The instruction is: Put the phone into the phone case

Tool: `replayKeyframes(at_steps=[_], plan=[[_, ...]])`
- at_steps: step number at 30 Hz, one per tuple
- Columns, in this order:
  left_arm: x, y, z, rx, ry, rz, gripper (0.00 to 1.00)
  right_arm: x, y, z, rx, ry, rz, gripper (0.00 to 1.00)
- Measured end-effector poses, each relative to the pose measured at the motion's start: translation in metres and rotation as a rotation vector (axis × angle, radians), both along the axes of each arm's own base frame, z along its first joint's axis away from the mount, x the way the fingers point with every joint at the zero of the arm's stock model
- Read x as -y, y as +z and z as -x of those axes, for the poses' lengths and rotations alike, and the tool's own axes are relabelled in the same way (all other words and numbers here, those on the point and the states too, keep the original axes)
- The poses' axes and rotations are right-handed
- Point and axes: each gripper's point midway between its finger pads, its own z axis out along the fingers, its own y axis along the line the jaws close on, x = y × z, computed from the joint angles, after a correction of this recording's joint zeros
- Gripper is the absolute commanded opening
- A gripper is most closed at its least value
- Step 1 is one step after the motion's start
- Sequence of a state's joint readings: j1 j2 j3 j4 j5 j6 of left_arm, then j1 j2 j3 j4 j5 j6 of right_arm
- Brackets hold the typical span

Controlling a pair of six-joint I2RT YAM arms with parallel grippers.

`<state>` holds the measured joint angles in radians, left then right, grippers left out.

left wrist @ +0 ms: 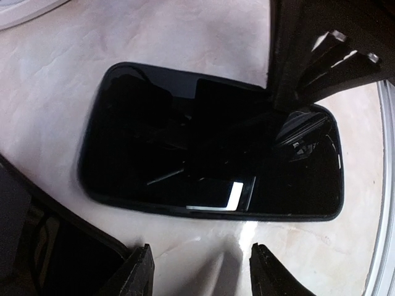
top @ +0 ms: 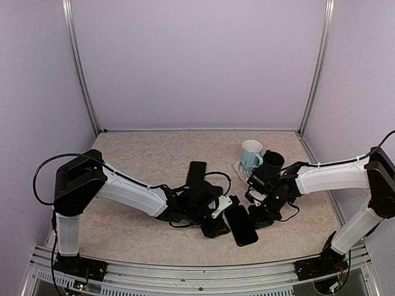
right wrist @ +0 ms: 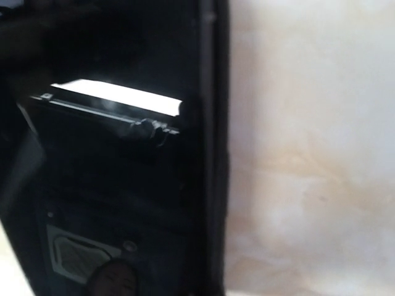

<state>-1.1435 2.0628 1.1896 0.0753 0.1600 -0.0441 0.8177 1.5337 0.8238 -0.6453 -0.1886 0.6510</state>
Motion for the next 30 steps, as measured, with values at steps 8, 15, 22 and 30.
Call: replayKeyframes(at_steps=[8, 15, 22, 30], plan=[[-0.024, 0.025, -0.038, -0.024, 0.121, 0.003, 0.44, -0.016, 0.026, -0.020, 0.066, 0.047, -0.027, 0.18], [-0.009, 0.041, -0.068, -0.052, 0.195, 0.049, 0.36, -0.021, 0.030, -0.061, 0.129, 0.024, -0.067, 0.22], [-0.009, 0.017, -0.071, -0.110, 0.209, 0.029, 0.20, -0.023, 0.009, -0.072, 0.122, 0.039, -0.034, 0.13], [-0.002, 0.007, -0.069, -0.129, 0.184, 0.032, 0.18, -0.020, 0.007, -0.069, 0.144, 0.021, -0.066, 0.08]])
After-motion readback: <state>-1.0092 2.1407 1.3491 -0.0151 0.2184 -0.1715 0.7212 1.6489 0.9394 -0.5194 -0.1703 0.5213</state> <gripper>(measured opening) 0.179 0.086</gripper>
